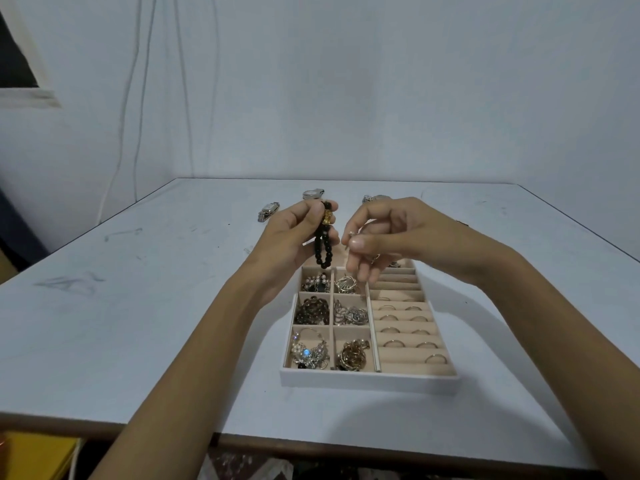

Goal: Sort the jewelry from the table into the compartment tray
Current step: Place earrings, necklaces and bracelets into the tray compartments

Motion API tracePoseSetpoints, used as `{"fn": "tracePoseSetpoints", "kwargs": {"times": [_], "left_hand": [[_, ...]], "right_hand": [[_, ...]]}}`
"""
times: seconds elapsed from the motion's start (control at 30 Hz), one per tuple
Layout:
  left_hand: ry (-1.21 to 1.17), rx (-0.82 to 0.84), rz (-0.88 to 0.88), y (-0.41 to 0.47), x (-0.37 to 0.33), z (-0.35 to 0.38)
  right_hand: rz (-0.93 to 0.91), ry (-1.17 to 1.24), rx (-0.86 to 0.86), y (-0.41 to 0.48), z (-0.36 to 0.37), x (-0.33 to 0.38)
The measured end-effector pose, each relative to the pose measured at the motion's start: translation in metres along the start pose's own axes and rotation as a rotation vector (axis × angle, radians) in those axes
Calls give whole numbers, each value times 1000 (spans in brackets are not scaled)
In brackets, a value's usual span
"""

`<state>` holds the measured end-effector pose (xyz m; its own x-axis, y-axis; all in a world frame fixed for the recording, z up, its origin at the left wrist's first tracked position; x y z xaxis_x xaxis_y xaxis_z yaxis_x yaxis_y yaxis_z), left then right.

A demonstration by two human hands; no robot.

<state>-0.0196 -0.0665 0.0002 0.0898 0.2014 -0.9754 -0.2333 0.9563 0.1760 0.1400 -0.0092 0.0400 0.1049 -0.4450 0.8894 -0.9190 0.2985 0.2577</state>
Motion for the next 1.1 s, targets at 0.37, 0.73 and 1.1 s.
{"fn": "tracePoseSetpoints", "kwargs": {"times": [0.37,0.73,1.1], "left_hand": [[-74,57,-46,-1,1,4],[36,374,-306,-14,2,18],[532,271,-187,-21,-6,13]], "right_hand": [[-33,32,20,-2,-3,6],[-44,44,-80,-7,-21,7],[-78,148,-465,-4,-38,1]]}}
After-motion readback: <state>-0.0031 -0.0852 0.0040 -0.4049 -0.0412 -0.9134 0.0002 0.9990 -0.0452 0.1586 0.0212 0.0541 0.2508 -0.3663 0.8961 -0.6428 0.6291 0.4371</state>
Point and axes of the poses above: each hand's wrist, its own y-axis towards the middle knuckle, its own z-axis out of the palm, x = y × z, the point moved 3 cm from there along y, towards the middle knuckle, and after that the axes turned 8 degrees about -z, right-handed, at the moved point
